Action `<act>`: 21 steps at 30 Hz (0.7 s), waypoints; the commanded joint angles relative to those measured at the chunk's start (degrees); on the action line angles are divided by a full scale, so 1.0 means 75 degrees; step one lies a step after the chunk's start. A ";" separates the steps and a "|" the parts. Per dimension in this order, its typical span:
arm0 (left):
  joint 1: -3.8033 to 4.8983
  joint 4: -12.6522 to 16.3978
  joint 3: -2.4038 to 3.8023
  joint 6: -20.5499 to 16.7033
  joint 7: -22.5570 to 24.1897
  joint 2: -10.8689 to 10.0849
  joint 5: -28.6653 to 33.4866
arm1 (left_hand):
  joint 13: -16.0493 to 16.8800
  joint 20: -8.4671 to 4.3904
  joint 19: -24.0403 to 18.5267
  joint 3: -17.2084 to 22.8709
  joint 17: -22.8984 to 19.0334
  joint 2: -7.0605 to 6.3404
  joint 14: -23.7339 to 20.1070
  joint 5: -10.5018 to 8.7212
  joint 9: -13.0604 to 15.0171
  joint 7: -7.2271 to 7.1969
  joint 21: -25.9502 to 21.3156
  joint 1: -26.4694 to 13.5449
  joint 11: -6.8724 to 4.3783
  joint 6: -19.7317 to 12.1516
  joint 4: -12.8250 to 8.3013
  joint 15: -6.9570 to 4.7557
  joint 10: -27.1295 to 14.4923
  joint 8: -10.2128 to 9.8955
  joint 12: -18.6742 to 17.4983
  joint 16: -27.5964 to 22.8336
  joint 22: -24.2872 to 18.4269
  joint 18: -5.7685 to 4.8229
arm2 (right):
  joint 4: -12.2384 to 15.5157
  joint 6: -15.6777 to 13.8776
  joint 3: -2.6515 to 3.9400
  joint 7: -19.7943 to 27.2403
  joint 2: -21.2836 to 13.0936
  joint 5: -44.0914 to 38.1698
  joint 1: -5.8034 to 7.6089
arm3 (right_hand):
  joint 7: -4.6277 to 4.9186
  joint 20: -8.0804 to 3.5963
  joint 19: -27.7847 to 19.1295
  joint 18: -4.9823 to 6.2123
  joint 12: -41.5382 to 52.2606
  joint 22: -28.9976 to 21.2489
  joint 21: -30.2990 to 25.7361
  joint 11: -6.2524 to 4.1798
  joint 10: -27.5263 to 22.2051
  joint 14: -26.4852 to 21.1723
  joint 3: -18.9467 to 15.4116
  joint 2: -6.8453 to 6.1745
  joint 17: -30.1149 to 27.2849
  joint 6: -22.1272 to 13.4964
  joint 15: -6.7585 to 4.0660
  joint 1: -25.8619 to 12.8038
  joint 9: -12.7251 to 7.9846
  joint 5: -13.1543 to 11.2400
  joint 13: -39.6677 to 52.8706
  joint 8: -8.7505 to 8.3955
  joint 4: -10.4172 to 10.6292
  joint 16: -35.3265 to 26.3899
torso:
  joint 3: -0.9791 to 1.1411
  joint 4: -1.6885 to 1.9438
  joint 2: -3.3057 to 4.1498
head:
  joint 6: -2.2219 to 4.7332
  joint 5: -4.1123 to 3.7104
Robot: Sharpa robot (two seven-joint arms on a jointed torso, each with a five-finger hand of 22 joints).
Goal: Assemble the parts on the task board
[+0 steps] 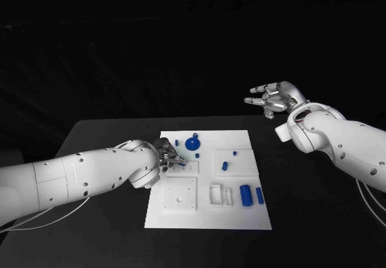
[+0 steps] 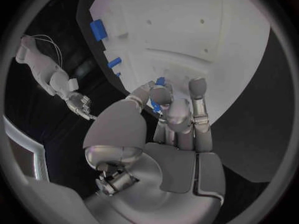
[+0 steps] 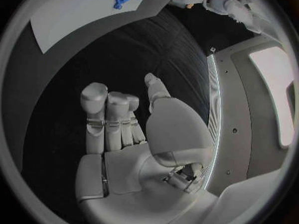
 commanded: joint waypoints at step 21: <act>-0.0033 -0.0108 0.0006 0.0504 -0.0102 0.0128 -0.0253 | -0.0148 0.0118 0.0116 0.0155 -0.0114 0.0019 0.0047 0.0048 0.1305 -0.0714 -0.0256 0.0059 0.0000 0.0795 -0.0146 0.0047 0.0318 0.0512 -0.0150 -0.0089 0.0218 0.0185 | -0.0016 0.0064 0.0004 -0.0014 0.0051 -0.0001 0.0003 | -0.0007 0.0017 0.0417 0.0110 -0.0044 0.0400 -0.0015 0.0003 -0.0061 0.0014 -0.0013 0.0045 0.0014 0.0025 0.0016 -0.0038 0.0009 0.0081 -0.0012 -0.0016 -0.0009 -0.0029 | 0.0011 0.0004 -0.0004 | -0.0022 -0.0033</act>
